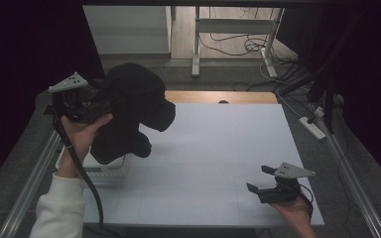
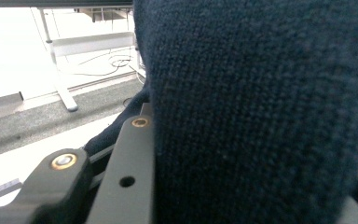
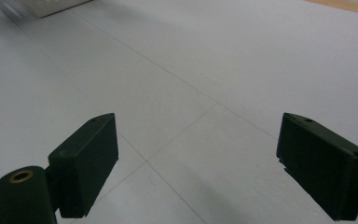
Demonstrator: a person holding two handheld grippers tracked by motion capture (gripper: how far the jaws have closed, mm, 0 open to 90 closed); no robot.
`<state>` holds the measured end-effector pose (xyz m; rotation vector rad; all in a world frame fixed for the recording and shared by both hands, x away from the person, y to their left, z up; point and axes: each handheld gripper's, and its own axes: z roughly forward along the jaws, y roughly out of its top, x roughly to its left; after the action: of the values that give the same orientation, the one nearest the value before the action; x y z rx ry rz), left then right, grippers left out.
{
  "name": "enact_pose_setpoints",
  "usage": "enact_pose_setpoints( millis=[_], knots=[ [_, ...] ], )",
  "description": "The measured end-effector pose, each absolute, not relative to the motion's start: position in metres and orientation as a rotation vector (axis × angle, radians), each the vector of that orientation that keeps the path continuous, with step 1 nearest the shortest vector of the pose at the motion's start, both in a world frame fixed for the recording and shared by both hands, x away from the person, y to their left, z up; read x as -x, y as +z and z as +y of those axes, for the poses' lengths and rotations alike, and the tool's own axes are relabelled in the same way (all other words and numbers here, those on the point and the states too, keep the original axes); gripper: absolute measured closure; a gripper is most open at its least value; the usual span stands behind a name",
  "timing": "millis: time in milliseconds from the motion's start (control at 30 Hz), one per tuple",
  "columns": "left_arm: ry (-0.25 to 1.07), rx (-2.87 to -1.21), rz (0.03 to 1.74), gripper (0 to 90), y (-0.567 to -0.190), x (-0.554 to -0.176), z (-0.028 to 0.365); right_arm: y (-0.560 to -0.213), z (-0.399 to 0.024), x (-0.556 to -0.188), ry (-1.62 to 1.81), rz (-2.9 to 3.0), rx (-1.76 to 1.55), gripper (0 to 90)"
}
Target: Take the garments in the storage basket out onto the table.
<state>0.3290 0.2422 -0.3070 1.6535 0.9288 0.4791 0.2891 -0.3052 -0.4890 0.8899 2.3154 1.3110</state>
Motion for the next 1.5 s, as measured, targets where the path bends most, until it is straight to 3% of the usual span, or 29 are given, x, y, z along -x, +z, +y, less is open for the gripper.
enact_pose_setpoints(
  millis=[767, 1500],
  knots=[
    [0.439, -1.650, 0.842, 72.9, -0.286, -0.333, 0.205, -0.487, -0.312, -0.289, 1.345, 2.290, -0.914, 12.4],
    [0.325, -1.667, 0.784, 72.9, -0.295, -0.340, 0.165, -0.485, -0.317, -0.287, 1.358, 2.280, -0.917, 12.4]
  ],
)
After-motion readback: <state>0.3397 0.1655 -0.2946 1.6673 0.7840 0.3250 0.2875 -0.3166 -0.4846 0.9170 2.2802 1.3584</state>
